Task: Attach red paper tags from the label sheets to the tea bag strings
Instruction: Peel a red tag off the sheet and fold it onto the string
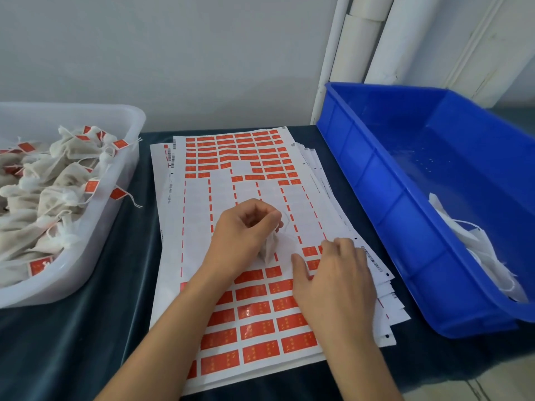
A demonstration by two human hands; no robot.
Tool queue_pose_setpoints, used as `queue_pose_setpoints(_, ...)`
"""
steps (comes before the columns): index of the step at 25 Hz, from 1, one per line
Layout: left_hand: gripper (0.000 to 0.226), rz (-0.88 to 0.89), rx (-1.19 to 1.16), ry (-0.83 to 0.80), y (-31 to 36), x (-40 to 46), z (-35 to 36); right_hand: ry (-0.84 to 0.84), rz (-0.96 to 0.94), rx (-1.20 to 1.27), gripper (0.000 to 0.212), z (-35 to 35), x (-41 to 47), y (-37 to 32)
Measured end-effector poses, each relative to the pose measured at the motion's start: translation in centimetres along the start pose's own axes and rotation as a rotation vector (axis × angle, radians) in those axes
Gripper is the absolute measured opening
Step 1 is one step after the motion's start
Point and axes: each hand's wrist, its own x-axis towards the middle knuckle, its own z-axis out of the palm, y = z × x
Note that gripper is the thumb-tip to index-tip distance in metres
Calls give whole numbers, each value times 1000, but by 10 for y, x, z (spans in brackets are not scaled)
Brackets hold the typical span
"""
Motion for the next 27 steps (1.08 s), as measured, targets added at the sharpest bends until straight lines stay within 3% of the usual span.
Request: queue_pose_setpoints(27, 14, 19, 33, 32, -4, -2, 10, 117, -9, 15, 38, 4, 2, -8)
